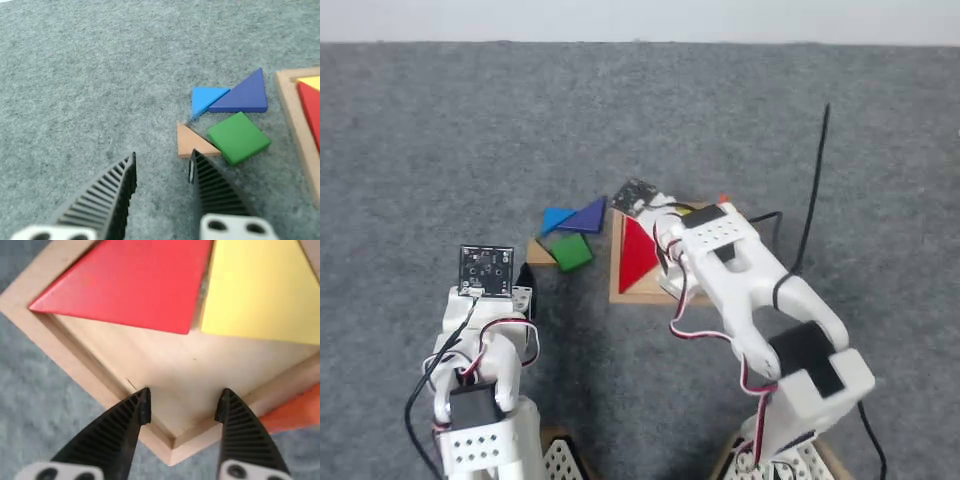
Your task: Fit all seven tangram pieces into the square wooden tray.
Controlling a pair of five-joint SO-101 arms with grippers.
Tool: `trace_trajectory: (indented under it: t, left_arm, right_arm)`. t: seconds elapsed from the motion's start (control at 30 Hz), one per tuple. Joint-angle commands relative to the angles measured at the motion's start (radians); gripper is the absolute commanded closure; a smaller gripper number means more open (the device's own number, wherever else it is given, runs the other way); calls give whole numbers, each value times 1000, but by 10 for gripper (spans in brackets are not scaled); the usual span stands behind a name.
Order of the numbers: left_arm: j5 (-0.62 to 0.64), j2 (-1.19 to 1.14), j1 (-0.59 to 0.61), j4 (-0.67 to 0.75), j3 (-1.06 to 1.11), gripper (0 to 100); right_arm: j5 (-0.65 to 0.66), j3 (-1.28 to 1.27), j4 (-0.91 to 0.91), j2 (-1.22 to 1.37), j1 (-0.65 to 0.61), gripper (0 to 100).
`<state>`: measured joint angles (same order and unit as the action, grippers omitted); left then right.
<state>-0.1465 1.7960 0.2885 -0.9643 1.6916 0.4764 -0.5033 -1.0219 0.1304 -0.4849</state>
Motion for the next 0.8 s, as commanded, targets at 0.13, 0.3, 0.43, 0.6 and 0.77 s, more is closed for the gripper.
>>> trace_trajectory:
  t: [0.13, 0.3, 0.43, 0.6, 0.77]
  left_arm:
    - [-6, -5, 0, -2, -7, 837]
    - [-6, -5, 0, -2, -7, 837]
    - [-6, -5, 0, -2, -7, 837]
    - [-6, -5, 0, -2, -7, 837]
    - [-6, -5, 0, -2, -7, 837]
  right_arm:
    - [41, -169, -36, -246, 25, 775]
    - [41, -149, -16, -337, 21, 775]
    - [41, -75, -16, -243, 21, 775]
    - [40, 71, -1, -30, 21, 775]
    - [40, 244, -7, 139, 19, 775]
